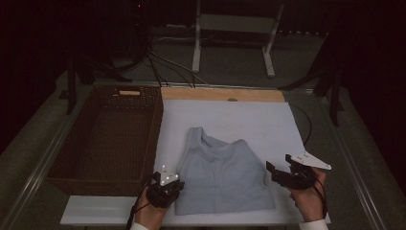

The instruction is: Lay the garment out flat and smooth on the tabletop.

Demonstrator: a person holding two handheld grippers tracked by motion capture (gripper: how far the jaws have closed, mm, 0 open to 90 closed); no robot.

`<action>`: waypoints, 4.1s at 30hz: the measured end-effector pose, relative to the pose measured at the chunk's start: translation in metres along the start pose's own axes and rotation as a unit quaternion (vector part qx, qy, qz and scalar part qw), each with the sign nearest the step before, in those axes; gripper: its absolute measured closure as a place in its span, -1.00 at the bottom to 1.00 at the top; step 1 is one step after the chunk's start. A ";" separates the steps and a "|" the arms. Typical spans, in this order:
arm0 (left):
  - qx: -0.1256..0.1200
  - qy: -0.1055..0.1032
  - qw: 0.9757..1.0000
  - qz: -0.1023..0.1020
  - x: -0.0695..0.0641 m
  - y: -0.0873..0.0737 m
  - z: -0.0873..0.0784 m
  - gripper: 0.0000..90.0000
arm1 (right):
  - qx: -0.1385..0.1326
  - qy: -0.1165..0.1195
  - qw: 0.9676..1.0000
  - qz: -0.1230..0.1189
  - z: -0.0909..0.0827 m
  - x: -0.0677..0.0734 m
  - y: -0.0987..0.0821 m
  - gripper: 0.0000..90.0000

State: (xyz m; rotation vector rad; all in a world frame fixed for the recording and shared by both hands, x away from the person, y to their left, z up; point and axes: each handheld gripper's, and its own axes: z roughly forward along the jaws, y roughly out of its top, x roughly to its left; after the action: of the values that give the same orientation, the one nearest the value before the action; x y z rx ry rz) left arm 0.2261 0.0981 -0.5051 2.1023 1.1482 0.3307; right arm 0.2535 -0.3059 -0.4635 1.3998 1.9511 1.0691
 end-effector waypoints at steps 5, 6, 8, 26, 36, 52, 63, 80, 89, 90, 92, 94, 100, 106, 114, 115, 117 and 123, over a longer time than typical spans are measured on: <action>-0.001 0.008 1.000 -0.004 0.001 0.000 0.000 0.87 | 0.003 0.005 1.000 0.001 0.003 0.002 0.001 -0.54; -0.002 0.009 1.000 -0.003 0.001 0.000 0.000 0.87 | 0.003 0.005 1.000 0.001 0.004 0.002 0.001 -0.54; -0.002 0.014 1.000 -0.003 0.001 0.000 0.000 0.87 | 0.003 0.007 1.000 0.002 0.006 0.003 0.004 -0.54; -0.014 0.011 1.000 -0.016 0.005 0.001 -0.001 0.86 | 0.045 0.037 0.998 0.008 0.054 0.024 0.028 -0.41; -0.018 0.006 1.000 -0.018 0.003 0.000 0.000 0.85 | 0.103 0.040 0.994 0.021 0.085 0.023 0.024 -0.38; -0.020 0.000 1.000 -0.014 0.001 0.000 0.002 0.85 | 0.161 0.095 0.982 0.034 0.092 0.028 0.021 0.83; -0.033 -0.024 0.999 -0.008 -0.007 0.007 0.007 0.84 | 0.125 0.048 0.991 0.029 0.076 0.018 0.027 0.90; -0.037 -0.028 0.999 -0.010 -0.009 0.008 0.003 0.82 | 0.092 0.093 0.991 -0.017 0.046 0.052 0.029 0.88; -0.038 -0.028 0.999 -0.012 -0.010 0.007 0.003 0.78 | 0.105 0.142 0.983 -0.045 0.037 0.073 0.022 0.87; -0.039 -0.028 0.999 -0.012 -0.010 0.007 0.003 0.76 | 0.107 0.146 0.982 -0.047 0.036 0.075 0.021 0.87; -0.040 -0.026 0.999 -0.013 -0.010 0.007 0.003 0.63 | 0.110 0.152 0.981 -0.052 0.035 0.079 0.018 0.87; -0.046 -0.024 0.999 -0.012 -0.011 0.008 0.002 0.46 | 0.112 0.157 0.980 -0.056 0.034 0.082 0.015 0.87; -0.071 -0.012 0.997 -0.006 -0.016 0.013 -0.002 0.17 | 0.122 0.169 0.976 -0.067 0.031 0.093 0.006 0.87; -0.097 -0.014 0.995 -0.008 -0.018 0.022 -0.009 0.07 | 0.131 0.178 0.972 -0.078 0.030 0.100 0.001 0.87; -0.110 -0.034 0.993 0.002 -0.038 0.048 0.003 -0.02 | 0.133 0.187 0.969 -0.093 0.031 0.108 -0.003 0.87; -0.111 -0.035 0.993 0.005 -0.041 0.052 0.006 -0.05 | 0.132 0.187 0.969 -0.091 0.031 0.109 -0.003 0.86; -0.112 -0.041 0.993 0.008 -0.045 0.060 0.011 -0.07 | 0.130 0.188 0.969 -0.092 0.030 0.108 -0.003 0.86; -0.111 -0.050 0.992 0.012 -0.053 0.075 0.027 -0.11 | 0.127 0.192 0.969 -0.091 0.028 0.107 -0.004 0.86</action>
State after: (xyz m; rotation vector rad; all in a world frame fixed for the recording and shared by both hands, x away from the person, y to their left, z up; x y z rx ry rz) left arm 0.2566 0.0159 -0.4669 1.9162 0.9818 0.3425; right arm 0.2368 -0.1974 -0.4780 1.1708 2.5186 1.0944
